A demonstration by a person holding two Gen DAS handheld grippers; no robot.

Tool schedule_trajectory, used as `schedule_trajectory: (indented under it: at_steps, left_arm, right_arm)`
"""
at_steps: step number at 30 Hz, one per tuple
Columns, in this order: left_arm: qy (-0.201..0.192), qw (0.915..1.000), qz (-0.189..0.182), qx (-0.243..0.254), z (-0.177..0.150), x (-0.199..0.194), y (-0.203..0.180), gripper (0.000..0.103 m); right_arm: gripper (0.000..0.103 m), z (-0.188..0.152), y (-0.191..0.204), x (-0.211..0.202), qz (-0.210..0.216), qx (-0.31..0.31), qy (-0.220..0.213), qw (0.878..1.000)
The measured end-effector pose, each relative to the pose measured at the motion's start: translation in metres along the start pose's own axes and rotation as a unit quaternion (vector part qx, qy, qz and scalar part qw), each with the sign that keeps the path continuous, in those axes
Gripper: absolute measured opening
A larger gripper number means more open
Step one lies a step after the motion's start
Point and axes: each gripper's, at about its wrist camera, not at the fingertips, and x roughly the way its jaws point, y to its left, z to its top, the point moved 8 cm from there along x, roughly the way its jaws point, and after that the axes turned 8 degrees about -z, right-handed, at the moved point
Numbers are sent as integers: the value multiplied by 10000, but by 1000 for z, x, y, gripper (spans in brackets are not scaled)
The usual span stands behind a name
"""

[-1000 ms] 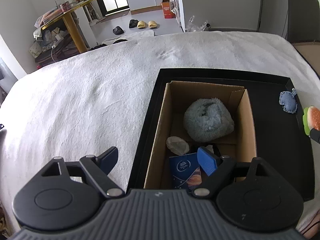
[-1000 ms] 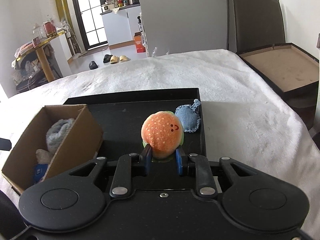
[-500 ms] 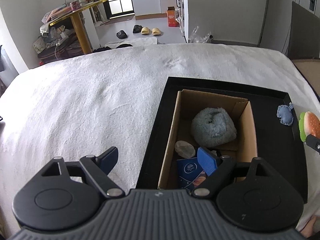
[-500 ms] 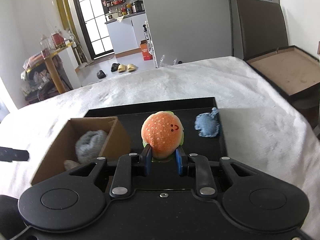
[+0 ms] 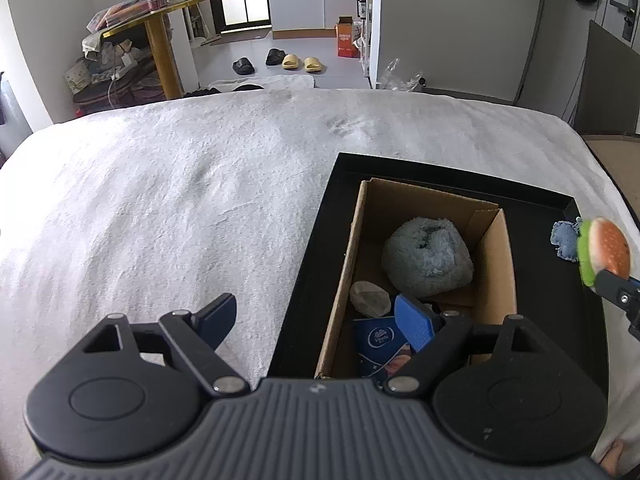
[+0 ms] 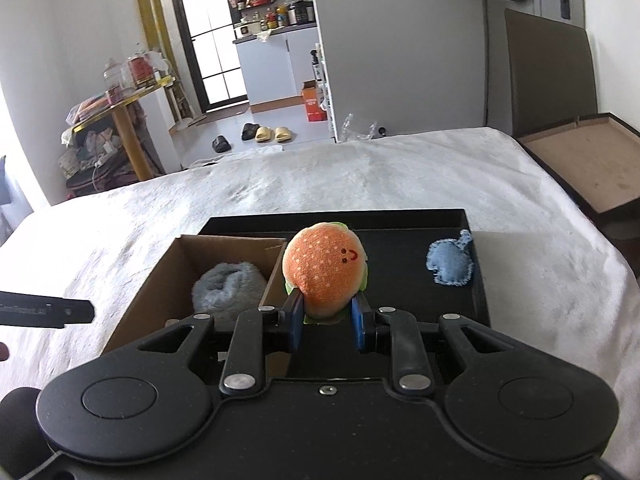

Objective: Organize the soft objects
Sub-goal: 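Carry the burger plush with the right gripper into the box and release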

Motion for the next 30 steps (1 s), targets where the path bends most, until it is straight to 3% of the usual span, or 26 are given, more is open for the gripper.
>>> schedule_trajectory:
  at_steps: [19, 28, 30]
  left_arm:
    - [140, 9989, -416, -158, -17, 34, 10, 80]
    - [341, 9960, -781, -287, -34, 54, 11, 43]
    - [367, 9952, -834, -350, -36, 58, 13, 29]
  right_arm:
    - [24, -17, 71, 19, 297, -581, 370, 9972]
    - [25, -32, 88, 34, 173, -874, 577, 9944]
    - [25, -34, 92, 36, 117, -969, 572, 9936]
